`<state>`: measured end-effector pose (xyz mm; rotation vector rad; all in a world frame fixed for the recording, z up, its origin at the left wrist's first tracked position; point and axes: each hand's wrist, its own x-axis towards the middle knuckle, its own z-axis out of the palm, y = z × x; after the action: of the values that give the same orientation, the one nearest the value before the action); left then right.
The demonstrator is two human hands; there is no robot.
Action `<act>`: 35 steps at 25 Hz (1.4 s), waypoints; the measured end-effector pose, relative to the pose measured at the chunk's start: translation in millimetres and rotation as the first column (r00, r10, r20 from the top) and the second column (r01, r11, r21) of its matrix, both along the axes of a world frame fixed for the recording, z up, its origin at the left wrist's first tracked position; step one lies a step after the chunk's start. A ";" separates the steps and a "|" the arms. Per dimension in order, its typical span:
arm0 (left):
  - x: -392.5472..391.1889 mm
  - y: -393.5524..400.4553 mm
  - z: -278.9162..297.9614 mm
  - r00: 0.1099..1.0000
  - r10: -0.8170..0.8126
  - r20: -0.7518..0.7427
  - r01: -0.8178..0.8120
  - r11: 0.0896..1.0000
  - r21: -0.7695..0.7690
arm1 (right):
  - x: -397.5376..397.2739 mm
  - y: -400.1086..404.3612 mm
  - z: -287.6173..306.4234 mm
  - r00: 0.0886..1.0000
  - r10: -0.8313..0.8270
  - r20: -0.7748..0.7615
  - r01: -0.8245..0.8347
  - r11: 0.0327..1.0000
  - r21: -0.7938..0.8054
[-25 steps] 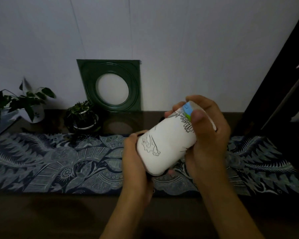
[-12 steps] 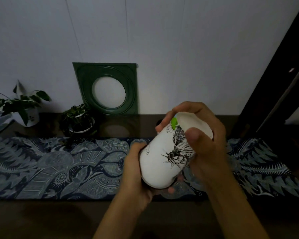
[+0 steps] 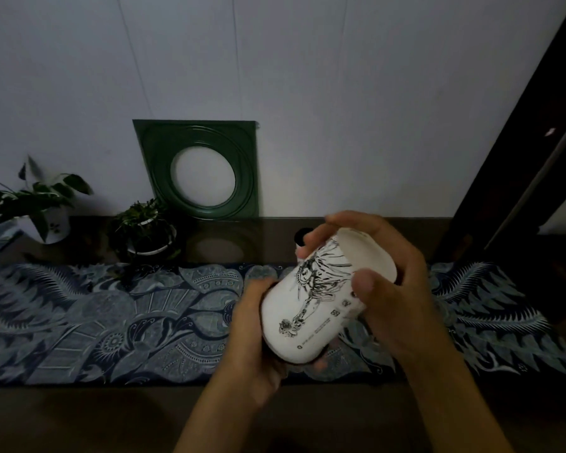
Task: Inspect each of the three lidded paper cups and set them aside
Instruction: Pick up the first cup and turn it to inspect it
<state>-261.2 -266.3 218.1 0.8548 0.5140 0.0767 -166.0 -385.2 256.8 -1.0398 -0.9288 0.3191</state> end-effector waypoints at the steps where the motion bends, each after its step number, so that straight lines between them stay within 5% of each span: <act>1: -0.7 1.8 1.8 0.997 -0.079 -0.014 0.079 0.996 -0.042 | 2.5 -1.8 2.1 0.998 0.034 0.046 -0.033 0.999 -0.025; 3: 2.3 1.3 3.3 0.996 -0.081 -0.021 0.080 0.995 -0.053 | 2.1 1.4 1.0 0.999 -0.002 0.049 0.002 1.000 0.005; 6: 10.7 -4.6 -0.2 0.982 0.187 0.004 -0.187 0.981 0.048 | -5.7 13.6 -6.9 0.990 -0.113 -0.081 0.125 0.980 0.156; 9: 15.7 -12.9 -7.5 0.833 0.499 0.239 -0.552 0.782 0.290 | -13.3 24.5 -16.4 0.915 -0.194 -0.353 0.286 0.931 0.228; 12: 17.8 -14.0 -12.4 0.780 0.534 0.326 -0.625 0.682 0.379 | -14.2 29.2 -24.3 0.821 -0.292 -0.490 0.391 0.914 0.111; 14: 17.6 -4.5 -19.8 0.815 0.521 0.253 -0.580 0.732 0.358 | -8.3 27.9 -30.5 0.827 -0.475 -0.300 0.461 0.879 -0.122; 16: 17.6 4.6 -25.8 0.847 0.494 0.197 -0.532 0.786 0.316 | -3.4 25.1 -34.2 0.814 -0.575 0.074 0.574 0.780 -0.249; 19: 13.9 9.9 -25.4 0.873 0.462 0.157 -0.487 0.836 0.253 | -6.0 26.7 -49.7 0.704 -0.395 0.590 0.661 0.668 -0.342; 21: 11.7 12.7 -25.3 0.881 0.447 0.159 -0.474 0.840 0.265 | -9.9 28.8 -62.0 0.740 -0.194 0.644 0.581 0.667 -0.467; 24: 7.3 20.2 -29.8 0.904 0.390 0.179 -0.427 0.854 0.298 | -8.3 28.5 -67.5 0.879 -0.125 0.460 0.396 0.729 -0.559; 29: -9.8 32.1 -52.6 0.935 0.300 0.190 -0.343 0.902 0.261 | -5.3 25.1 -80.9 0.967 -0.218 0.131 0.254 0.792 -0.555; 35: -28.2 35.5 -118.1 0.949 0.314 0.020 -0.312 0.930 0.192 | -13.1 36.1 -154.3 0.912 -0.208 -0.353 -0.062 0.783 -0.619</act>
<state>-289.4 -230.8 100.1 0.9566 0.6584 0.4217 -179.1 -349.1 102.5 -1.5397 -0.3895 0.7829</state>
